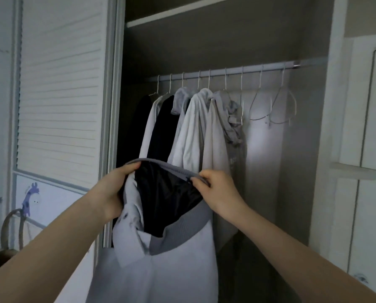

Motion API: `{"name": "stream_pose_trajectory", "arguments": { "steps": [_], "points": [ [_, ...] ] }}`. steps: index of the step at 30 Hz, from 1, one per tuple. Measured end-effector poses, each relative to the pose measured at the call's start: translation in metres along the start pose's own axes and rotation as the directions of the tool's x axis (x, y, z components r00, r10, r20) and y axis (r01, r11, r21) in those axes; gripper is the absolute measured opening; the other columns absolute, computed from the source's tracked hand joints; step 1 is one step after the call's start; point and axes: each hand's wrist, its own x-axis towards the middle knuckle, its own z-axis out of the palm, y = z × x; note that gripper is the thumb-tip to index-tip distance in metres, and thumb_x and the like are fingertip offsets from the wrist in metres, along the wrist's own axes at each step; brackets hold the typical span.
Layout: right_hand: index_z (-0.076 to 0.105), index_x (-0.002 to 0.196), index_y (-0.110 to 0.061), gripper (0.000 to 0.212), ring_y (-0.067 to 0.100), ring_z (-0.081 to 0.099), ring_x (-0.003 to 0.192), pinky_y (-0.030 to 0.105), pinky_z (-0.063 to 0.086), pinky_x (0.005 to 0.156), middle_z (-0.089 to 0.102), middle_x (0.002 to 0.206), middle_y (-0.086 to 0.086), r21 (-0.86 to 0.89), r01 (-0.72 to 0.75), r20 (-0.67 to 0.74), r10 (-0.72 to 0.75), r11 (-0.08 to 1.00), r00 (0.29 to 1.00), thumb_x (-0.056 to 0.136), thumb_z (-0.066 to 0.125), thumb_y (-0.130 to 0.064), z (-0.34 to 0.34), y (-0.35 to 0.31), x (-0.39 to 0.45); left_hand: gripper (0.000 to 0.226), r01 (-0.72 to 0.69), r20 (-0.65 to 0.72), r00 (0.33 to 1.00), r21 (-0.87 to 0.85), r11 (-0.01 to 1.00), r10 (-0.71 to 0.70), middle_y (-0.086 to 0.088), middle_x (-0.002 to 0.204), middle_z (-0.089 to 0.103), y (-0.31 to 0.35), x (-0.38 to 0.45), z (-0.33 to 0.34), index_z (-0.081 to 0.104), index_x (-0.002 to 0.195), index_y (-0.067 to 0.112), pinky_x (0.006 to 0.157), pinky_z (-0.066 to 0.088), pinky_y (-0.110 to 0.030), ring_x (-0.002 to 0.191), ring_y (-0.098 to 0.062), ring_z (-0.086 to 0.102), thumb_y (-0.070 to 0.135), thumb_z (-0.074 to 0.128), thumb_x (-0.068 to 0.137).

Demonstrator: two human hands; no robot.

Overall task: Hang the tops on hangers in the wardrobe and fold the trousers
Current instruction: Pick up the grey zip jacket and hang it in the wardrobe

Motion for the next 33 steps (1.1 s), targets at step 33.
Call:
{"name": "stream_pose_trajectory", "arguments": {
  "steps": [33],
  "points": [
    [0.051, 0.087, -0.006, 0.014, 0.019, 0.043, 0.057, 0.027, 0.048, 0.056, 0.050, 0.088, 0.014, 0.062, -0.517, -0.299, 0.510, 0.854, 0.807, 0.095, 0.041, 0.001, -0.120, 0.080, 0.323, 0.031, -0.164, -0.016, 0.986, -0.031, 0.986, 0.163, -0.018, 0.104, 0.073, 0.056, 0.156, -0.005, 0.073, 0.108, 0.007, 0.073, 0.052, -0.037, 0.100, -0.032, 0.067, 0.030, 0.066, 0.088]
  ]
}}
